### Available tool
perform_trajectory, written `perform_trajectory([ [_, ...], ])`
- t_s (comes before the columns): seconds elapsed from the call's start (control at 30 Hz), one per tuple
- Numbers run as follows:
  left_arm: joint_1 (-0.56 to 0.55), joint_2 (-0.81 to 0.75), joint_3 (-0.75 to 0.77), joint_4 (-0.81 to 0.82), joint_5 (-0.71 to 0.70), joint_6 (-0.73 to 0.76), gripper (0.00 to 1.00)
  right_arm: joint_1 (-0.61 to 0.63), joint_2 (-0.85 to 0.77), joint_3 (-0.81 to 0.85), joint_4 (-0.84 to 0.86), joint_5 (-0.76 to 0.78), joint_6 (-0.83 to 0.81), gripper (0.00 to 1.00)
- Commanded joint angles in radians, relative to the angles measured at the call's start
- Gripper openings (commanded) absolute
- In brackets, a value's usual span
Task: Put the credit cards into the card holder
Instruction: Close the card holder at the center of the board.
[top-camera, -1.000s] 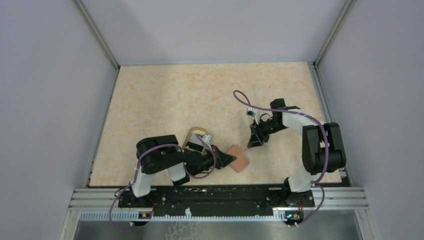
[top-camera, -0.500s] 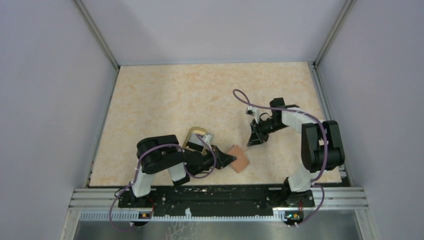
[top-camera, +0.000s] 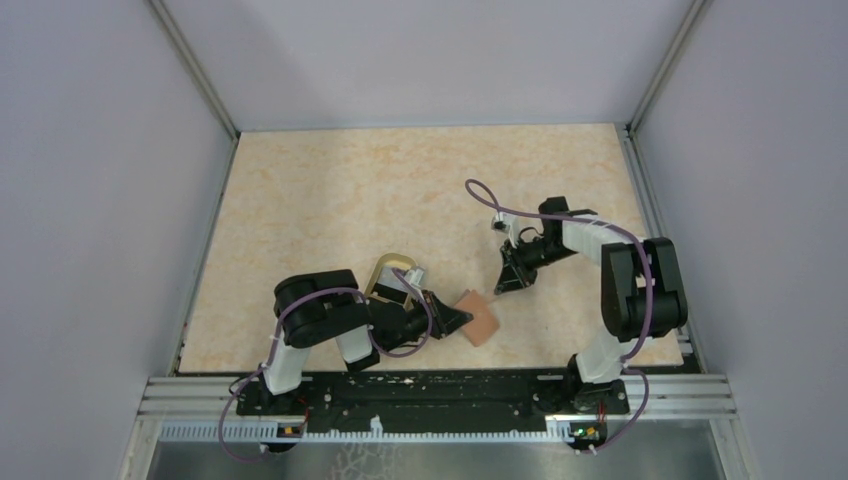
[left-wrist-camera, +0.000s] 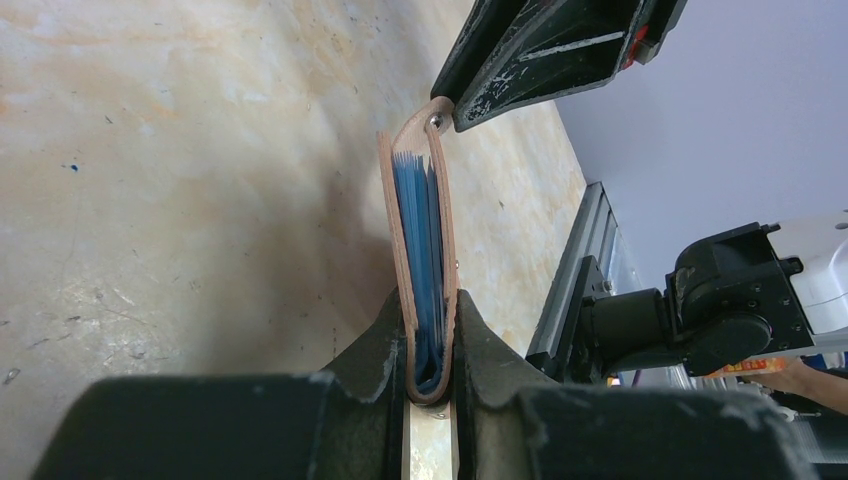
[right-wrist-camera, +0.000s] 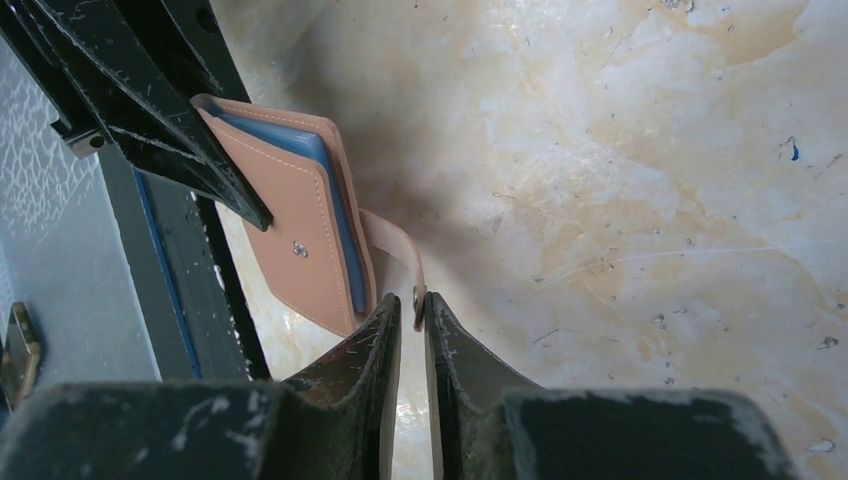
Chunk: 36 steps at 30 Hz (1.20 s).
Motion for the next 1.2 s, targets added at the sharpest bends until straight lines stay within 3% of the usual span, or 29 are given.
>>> perform_trajectory([
  [0.0, -0.006, 0.037, -0.010, 0.246, 0.024, 0.013, 0.00, -0.001, 0.001, 0.043, -0.018, -0.035, -0.027, 0.14],
  [0.33, -0.005, 0.033, -0.021, 0.246, 0.002, 0.001, 0.00, -0.001, -0.001, 0.062, -0.078, -0.059, -0.074, 0.00],
  [0.7, -0.006, 0.025, 0.038, 0.120, -0.091, -0.098, 0.00, 0.114, -0.165, -0.019, 0.030, 0.038, 0.001, 0.00],
  [1.17, -0.014, 0.011, 0.049, 0.080, -0.206, -0.101, 0.00, 0.173, -0.179, -0.048, 0.066, 0.070, 0.042, 0.00],
])
